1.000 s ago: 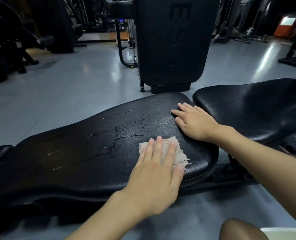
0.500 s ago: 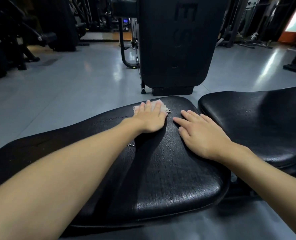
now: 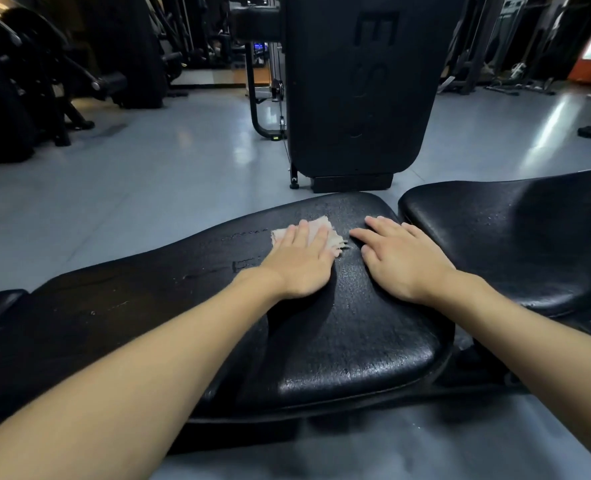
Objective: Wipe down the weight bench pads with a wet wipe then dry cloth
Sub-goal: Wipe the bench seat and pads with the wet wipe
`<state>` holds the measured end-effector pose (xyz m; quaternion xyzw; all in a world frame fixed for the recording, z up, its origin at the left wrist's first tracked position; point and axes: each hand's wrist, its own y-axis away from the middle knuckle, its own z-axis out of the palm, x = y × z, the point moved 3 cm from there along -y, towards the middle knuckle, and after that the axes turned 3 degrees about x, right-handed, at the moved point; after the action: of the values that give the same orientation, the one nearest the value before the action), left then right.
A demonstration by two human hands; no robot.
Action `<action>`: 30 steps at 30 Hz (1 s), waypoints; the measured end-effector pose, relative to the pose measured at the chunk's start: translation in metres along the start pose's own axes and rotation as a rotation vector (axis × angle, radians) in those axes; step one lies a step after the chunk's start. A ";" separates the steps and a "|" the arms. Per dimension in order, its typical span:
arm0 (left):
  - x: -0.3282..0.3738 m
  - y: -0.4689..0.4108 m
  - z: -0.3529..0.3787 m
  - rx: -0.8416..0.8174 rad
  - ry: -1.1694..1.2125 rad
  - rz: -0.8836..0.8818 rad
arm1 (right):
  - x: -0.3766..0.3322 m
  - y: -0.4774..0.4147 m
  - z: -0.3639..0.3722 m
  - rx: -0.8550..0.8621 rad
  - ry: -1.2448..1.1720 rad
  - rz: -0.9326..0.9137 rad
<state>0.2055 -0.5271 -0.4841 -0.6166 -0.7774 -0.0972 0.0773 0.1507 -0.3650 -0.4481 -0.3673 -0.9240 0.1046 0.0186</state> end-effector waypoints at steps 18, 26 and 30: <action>0.035 0.194 0.017 0.177 -0.036 0.101 | -0.015 0.000 -0.010 -0.062 0.075 -0.025; 0.009 0.130 0.009 0.015 -0.023 0.053 | -0.018 -0.002 0.005 -0.145 0.045 -0.069; -0.018 0.050 -0.002 -0.032 -0.005 -0.035 | -0.021 -0.001 0.005 -0.147 0.065 -0.070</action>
<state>0.2587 -0.5336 -0.4834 -0.6042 -0.7867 -0.1094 0.0639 0.1647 -0.3806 -0.4517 -0.3382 -0.9404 0.0237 0.0254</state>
